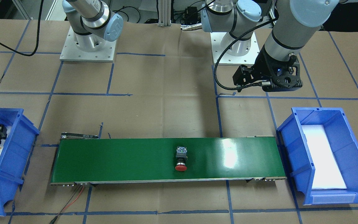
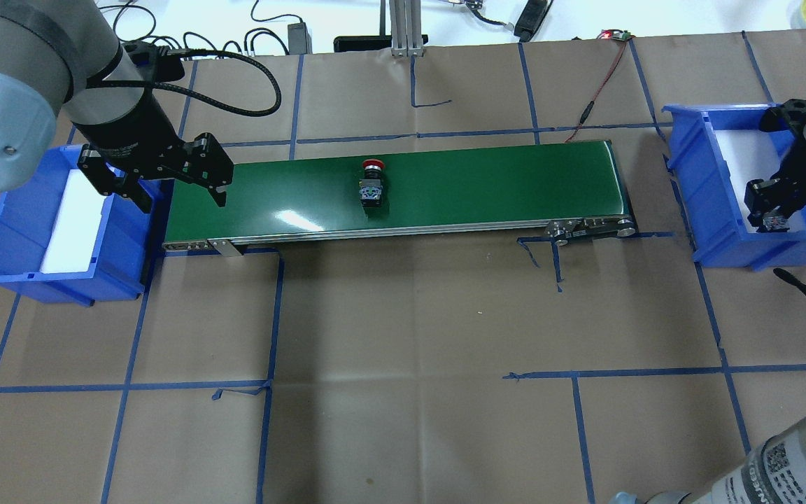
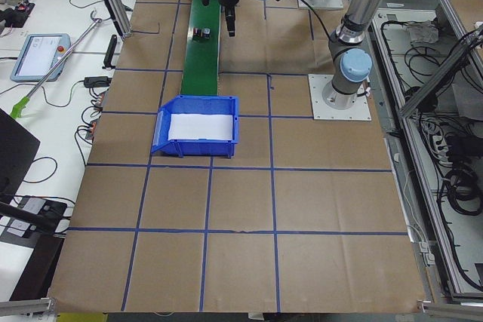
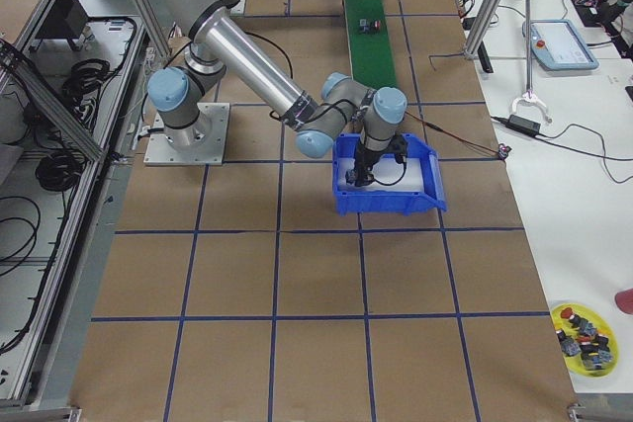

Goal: Transport two buttons from left to right
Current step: 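Open the right gripper to drop the yellow button in the bin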

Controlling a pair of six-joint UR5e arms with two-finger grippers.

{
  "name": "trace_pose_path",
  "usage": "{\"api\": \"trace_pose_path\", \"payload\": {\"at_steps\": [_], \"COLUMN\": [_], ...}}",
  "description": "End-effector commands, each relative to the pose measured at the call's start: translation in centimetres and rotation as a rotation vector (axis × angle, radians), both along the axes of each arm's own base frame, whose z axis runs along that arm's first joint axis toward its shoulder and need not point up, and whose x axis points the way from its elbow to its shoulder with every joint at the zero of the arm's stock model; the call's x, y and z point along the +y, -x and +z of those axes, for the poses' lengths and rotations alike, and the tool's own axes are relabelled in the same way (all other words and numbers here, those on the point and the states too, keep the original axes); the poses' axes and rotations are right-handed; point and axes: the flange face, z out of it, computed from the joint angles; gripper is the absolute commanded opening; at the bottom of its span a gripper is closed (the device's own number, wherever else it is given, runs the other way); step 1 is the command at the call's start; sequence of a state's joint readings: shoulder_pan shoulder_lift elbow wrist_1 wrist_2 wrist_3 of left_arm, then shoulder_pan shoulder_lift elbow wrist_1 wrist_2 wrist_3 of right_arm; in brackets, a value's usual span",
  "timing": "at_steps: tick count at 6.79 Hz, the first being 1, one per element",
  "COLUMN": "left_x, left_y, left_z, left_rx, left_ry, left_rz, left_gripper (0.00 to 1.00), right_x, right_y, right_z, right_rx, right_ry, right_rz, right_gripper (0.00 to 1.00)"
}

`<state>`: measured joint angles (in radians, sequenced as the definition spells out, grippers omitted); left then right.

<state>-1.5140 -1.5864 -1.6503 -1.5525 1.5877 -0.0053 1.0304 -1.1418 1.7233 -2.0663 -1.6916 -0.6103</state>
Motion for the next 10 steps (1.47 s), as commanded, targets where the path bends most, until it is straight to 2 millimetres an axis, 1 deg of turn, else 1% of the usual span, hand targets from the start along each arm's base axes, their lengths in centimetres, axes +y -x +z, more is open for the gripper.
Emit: {"api": "trace_pose_path", "payload": {"at_steps": [1, 2, 4, 5, 6, 7, 8, 9, 10], "left_x": [0.1, 0.1, 0.1, 0.1, -0.1, 0.0, 0.0, -0.3, -0.6], "left_y": [0.0, 0.0, 0.0, 0.0, 0.0, 0.0, 0.0, 0.0, 0.0], "left_z": [0.1, 0.1, 0.1, 0.0, 0.1, -0.1, -0.1, 0.0, -0.3], "left_rx": [0.0, 0.0, 0.0, 0.0, 0.0, 0.0, 0.0, 0.003, 0.002], "left_ry": [0.002, 0.002, 0.002, 0.0, 0.002, -0.003, 0.0, 0.002, -0.003], "left_rz": [0.001, -0.001, 0.001, 0.001, 0.001, -0.001, 0.001, 0.0, -0.002], "left_gripper": [1.0, 1.0, 1.0, 1.0, 1.0, 1.0, 1.0, 1.0, 1.0], "right_x": [-0.1, -0.2, -0.5, -1.3, -2.0, -2.3, -3.3, -4.3, -4.4], "right_y": [-0.1, 0.0, 0.0, 0.2, -0.3, -1.6, -4.6, -8.5, -13.2], "right_z": [-0.1, 0.1, 1.4, 4.3, 8.4, 12.1, 15.6, 18.5, 20.5], "right_rx": [-0.008, -0.009, 0.006, 0.034, 0.053, 0.054, 0.068, 0.085, 0.074], "right_ry": [0.002, 0.007, 0.028, 0.064, 0.101, 0.101, 0.129, 0.184, 0.23], "right_rz": [-0.006, -0.011, -0.009, -0.006, 0.004, -0.045, -0.095, -0.091, -0.117], "right_gripper": [0.59, 0.95, 0.96, 0.99, 1.0, 1.0, 1.0, 1.0, 1.0]}}
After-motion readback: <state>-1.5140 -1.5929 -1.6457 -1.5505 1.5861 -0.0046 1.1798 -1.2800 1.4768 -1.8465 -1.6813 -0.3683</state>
